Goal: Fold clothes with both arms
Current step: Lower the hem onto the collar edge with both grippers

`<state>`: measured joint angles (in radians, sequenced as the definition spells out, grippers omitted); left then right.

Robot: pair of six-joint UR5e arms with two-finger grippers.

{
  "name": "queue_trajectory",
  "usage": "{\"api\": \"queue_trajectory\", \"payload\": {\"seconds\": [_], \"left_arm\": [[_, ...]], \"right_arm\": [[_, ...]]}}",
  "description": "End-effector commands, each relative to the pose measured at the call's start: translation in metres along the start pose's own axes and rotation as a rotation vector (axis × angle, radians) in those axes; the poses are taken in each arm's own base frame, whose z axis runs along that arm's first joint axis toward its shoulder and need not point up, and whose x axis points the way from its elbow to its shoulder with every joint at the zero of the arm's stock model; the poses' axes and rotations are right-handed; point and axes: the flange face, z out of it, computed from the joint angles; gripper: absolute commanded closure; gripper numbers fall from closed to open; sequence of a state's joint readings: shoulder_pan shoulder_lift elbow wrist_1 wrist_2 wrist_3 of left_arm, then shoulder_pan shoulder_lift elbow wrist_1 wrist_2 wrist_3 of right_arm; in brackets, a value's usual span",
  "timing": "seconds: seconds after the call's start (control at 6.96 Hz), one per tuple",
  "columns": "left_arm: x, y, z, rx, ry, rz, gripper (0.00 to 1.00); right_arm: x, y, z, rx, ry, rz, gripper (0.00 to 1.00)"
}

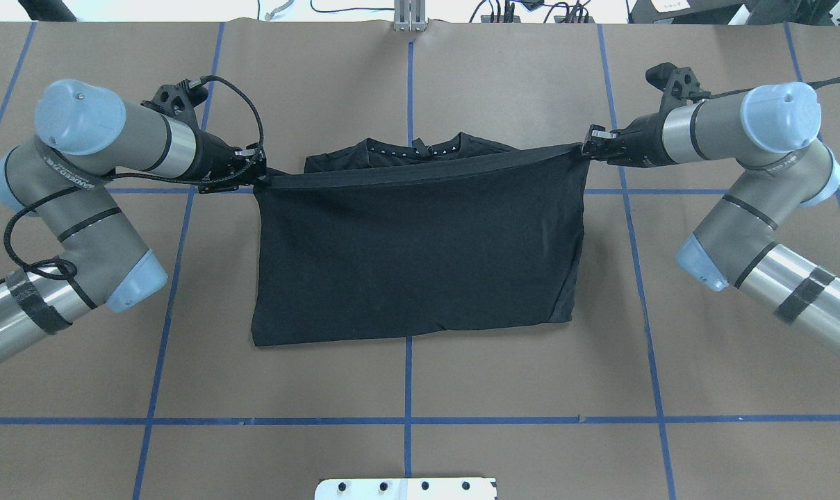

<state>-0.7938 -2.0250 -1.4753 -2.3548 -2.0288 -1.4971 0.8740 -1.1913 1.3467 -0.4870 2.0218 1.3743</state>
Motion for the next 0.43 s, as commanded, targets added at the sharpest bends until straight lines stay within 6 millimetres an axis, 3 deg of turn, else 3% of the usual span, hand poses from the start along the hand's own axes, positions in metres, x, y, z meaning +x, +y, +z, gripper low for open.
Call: {"api": "queue_trajectory", "payload": {"seconds": [0.0,0.14,0.29], "left_arm": [[0.013,-0.002,0.005,0.000,0.013,0.004,1.00],[0.024,-0.002,0.005,0.000,0.019,0.006,1.00],[0.022,-0.003,0.006,0.000,0.014,0.001,1.00]], "right_arm": [[0.013,0.004,0.015,0.009,0.031,-0.003,1.00],[0.011,0.003,0.015,0.010,0.028,-0.004,1.00],[0.003,0.003,0.015,0.009,0.015,-0.009,1.00]]}}
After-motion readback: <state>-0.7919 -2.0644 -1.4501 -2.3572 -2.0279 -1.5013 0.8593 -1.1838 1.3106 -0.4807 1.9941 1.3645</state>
